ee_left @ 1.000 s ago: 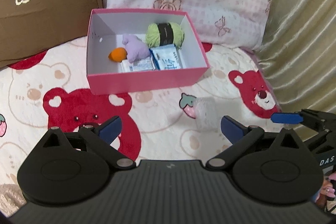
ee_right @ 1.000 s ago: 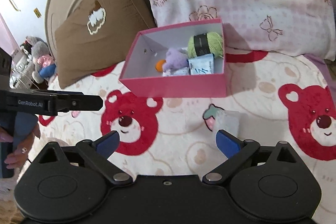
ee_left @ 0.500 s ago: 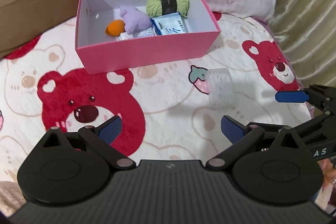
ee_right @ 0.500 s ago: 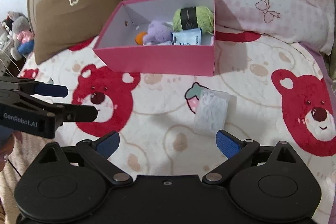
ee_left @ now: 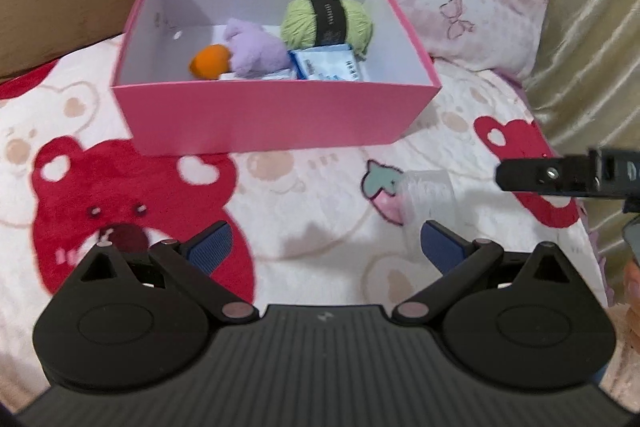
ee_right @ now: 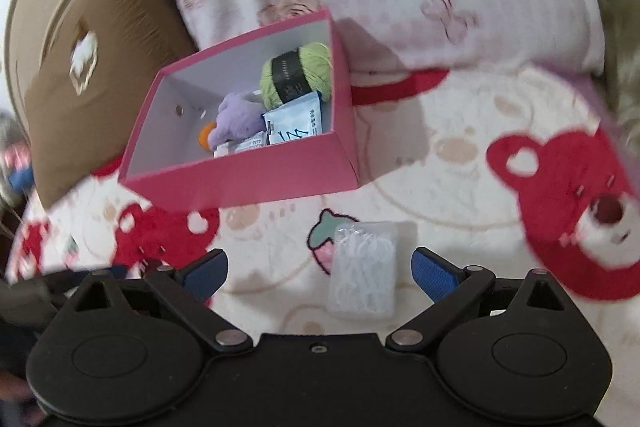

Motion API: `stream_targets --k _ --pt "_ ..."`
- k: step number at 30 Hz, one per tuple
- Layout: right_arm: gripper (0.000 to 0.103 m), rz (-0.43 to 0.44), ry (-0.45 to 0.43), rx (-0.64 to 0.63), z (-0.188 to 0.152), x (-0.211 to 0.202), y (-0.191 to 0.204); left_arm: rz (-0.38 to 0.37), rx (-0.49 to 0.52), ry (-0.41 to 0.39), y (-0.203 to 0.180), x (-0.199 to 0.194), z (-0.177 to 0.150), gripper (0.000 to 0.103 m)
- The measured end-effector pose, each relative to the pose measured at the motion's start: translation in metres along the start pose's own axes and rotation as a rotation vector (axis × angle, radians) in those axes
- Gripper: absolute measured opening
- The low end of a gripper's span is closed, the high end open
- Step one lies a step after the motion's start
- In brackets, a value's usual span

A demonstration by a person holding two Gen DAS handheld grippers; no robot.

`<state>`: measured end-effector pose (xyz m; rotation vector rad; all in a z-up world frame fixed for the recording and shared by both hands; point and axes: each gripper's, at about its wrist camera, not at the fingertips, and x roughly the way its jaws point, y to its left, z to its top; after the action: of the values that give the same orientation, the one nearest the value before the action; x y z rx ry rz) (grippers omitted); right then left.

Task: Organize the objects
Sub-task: 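Move the right gripper down toward the clear floss-pick box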

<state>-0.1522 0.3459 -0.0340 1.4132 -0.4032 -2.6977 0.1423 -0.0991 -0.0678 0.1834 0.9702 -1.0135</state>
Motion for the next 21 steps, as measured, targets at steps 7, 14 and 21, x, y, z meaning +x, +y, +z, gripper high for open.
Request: stream_targets --k 7,14,21 --pt "0.1 0.018 0.071 0.088 0.006 0.032 -0.015 -0.095 0.09 -0.057 -0.02 0.027 -0.019 0.102" --pt "0.097 0.03 0.12 0.126 0.0 0.057 -0.033 -0.137 0.108 -0.073 -0.032 0.06 -0.034 0.099" --pt "0.092 0.024 0.145 0.161 -0.002 0.07 -0.042 -0.204 0.068 -0.11 -0.028 0.084 -0.047 0.097"
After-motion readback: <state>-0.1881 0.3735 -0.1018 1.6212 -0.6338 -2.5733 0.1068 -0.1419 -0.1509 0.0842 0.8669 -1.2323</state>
